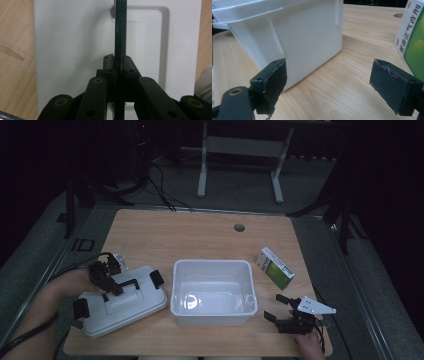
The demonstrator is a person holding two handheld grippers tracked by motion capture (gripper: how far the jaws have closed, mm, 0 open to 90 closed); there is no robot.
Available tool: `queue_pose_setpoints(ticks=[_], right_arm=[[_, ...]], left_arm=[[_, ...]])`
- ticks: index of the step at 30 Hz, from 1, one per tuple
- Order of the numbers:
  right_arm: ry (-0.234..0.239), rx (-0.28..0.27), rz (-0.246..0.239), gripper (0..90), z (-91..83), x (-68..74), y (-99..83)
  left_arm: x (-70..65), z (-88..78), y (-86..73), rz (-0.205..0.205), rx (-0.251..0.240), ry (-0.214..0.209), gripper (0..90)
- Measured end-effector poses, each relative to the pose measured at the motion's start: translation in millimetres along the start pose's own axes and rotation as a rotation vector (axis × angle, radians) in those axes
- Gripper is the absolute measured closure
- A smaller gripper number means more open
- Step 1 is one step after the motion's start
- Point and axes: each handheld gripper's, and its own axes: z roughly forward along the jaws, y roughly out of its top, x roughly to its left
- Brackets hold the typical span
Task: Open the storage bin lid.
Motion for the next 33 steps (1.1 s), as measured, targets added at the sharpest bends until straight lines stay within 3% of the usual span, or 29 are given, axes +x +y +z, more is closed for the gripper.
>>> queue_pose_setpoints(ticks=[13,21,23,26,27,28,33], right_arm=[[-0.069,0.019,-0.001,13.9,-4.8,-2.4,-3.2],[-0.069,0.012,-0.001,13.6,-5.4,-3.2,-2.1],[-0.071,0.015,-0.001,13.6,-5.0,-2.8,-1.7],[-0.067,0.016,0.001,13.6,-4.7,-2.9,-1.3],[-0.065,0.015,0.006,13.7,-4.8,-3.1,-1.3],[-0.062,0.014,0.011,13.7,-5.1,-3.3,-1.3],[-0.066,0.015,0.014,13.7,-5.5,-3.7,-1.1]], left_arm=[[-0.4,12.1,5.0,0.023,0.010,-0.006,83.8],[3.3,20.5,3.9,0.005,0.009,-0.019,83.3],[4.3,18.9,3.5,-0.014,-0.017,-0.018,73.3],[5.2,17.2,3.2,-0.035,-0.018,-0.017,58.0],[4.6,15.7,3.3,-0.036,-0.021,0.027,53.5],[4.6,15.1,3.1,-0.048,-0.029,0.030,49.3],[5.7,12.4,2.6,-0.062,-0.057,0.064,37.6]])
